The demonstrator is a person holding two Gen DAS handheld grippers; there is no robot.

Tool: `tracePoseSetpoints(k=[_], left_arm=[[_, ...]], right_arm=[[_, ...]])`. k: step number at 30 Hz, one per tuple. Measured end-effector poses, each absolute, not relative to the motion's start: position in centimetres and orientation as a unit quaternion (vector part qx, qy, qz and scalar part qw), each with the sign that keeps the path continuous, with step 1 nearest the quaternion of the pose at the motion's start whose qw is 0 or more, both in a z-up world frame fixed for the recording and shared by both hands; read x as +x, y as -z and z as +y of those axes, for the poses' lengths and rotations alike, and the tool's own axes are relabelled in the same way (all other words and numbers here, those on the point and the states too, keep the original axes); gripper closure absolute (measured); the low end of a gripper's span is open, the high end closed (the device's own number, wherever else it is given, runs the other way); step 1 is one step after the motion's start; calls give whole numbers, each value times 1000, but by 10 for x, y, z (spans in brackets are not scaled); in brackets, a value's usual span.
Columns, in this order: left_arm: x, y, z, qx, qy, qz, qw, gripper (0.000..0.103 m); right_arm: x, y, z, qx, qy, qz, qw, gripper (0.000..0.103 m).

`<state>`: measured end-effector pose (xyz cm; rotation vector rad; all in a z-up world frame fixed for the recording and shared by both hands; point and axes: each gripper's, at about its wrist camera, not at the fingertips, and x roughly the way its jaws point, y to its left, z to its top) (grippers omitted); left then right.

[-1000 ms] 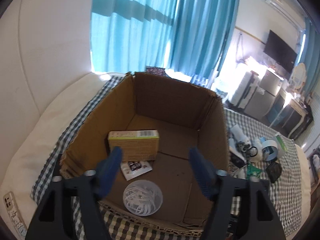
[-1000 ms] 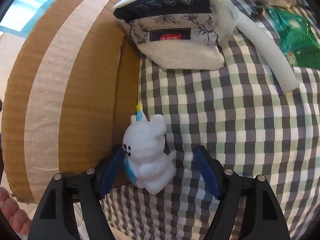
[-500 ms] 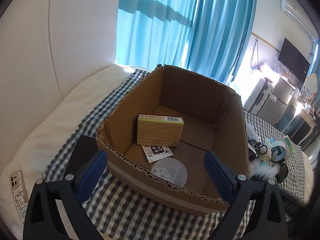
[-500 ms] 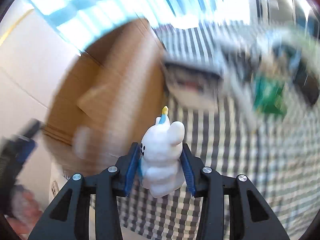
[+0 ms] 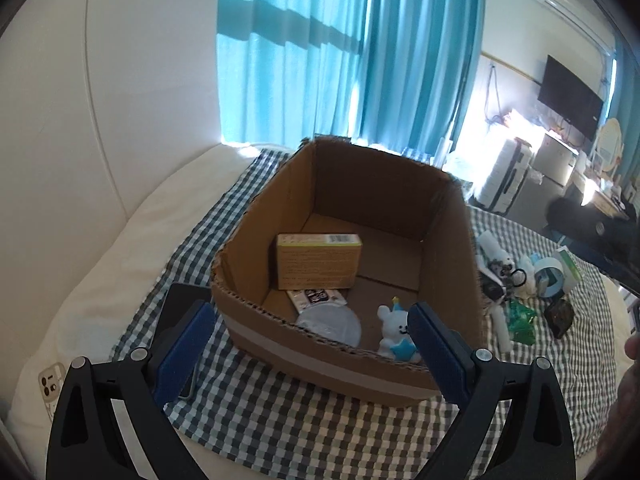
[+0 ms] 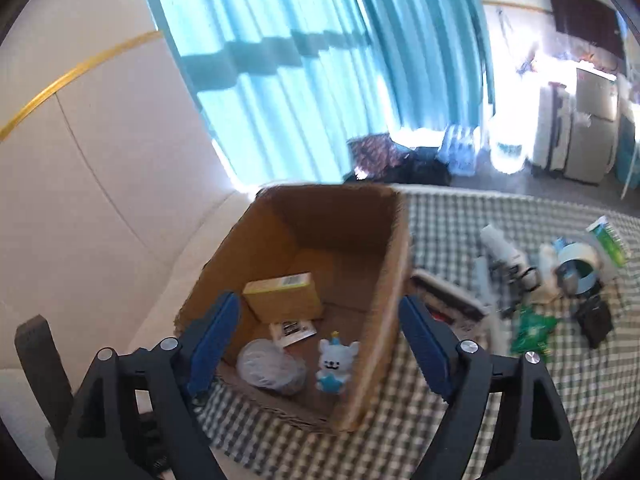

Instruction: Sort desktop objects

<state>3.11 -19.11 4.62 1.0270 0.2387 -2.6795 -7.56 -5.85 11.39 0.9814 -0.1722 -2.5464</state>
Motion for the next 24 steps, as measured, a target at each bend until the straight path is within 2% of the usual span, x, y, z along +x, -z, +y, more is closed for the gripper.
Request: tracePoseSetpoints(k=[12,17,24], left_arm=[[32,-57,-42,351,935,52,22,2],[27,-52,11,358,933,27,6,2],[12,-37,41,376,926,20,2,2]], right_arm=[[-3,-110,106,361,930,0,73,19],[12,-109,172,355,934,-24,35,19],[7,-94,223,352,933,-70,23,19]])
